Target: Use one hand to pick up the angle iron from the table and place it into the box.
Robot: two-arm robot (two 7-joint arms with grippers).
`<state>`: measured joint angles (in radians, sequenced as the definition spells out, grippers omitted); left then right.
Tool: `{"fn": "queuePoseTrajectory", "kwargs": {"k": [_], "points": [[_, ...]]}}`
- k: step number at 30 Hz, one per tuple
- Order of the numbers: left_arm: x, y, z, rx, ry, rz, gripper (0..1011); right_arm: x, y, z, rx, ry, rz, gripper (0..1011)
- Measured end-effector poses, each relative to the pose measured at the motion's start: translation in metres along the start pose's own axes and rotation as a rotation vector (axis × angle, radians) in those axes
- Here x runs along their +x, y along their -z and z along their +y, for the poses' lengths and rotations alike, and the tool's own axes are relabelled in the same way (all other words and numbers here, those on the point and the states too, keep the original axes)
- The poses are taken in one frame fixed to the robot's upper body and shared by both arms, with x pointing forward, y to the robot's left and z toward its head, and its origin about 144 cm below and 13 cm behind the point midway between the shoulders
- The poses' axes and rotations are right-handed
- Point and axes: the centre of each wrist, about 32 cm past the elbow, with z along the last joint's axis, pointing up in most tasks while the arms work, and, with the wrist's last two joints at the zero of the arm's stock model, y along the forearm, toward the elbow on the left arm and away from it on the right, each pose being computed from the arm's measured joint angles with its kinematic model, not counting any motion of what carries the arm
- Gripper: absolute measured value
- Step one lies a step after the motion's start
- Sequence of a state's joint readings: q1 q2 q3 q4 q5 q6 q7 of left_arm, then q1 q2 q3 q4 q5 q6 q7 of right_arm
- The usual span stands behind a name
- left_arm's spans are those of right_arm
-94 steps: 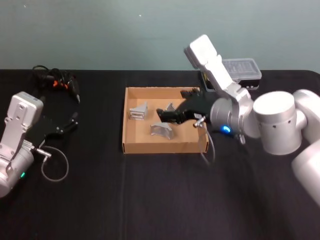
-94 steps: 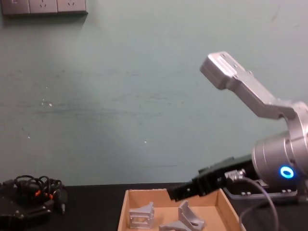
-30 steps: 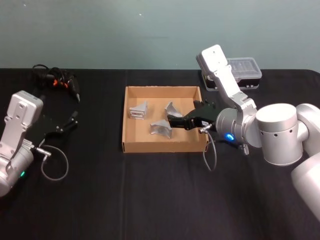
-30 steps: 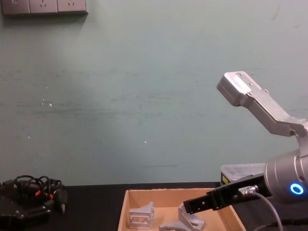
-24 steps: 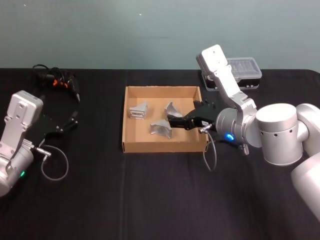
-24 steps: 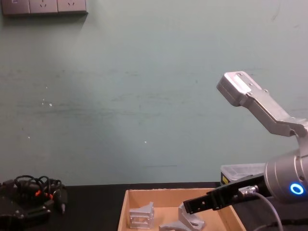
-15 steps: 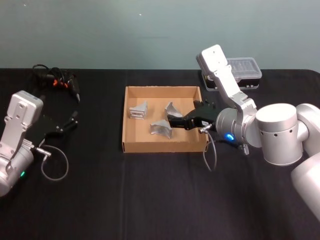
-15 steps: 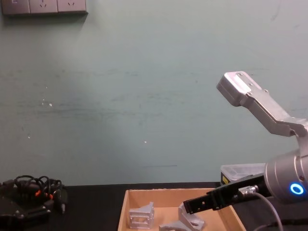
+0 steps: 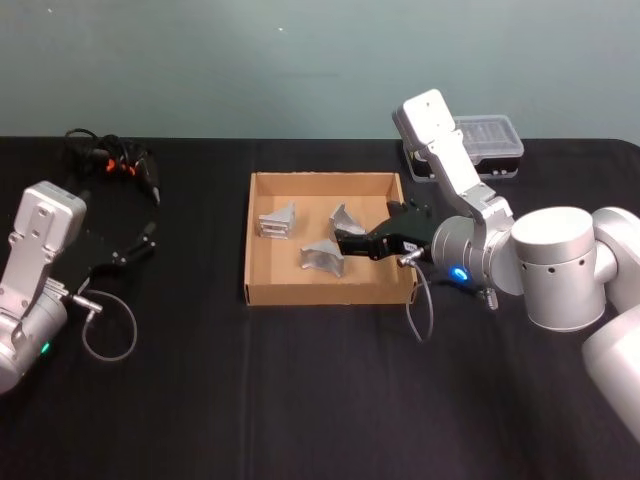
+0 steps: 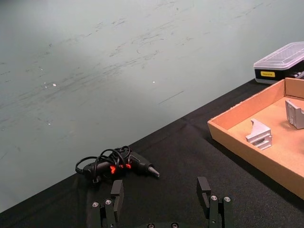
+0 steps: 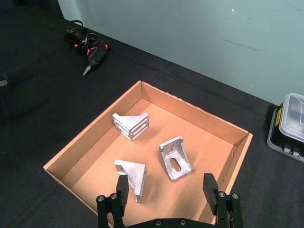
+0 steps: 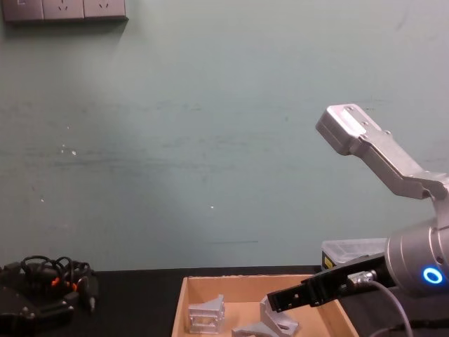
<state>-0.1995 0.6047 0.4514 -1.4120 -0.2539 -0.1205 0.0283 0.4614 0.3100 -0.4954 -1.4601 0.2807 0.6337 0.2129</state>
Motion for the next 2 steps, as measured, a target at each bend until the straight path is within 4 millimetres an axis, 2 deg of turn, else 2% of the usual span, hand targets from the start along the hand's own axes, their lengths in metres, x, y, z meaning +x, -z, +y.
{"fn": "queuePoseTrajectory", "kwargs": {"k": [2], "points": [[0.0, 0.0, 0.0, 0.0, 0.0, 0.0, 1011, 0.0, 0.0, 0.0, 0.0, 0.0, 0.0, 1002]]}}
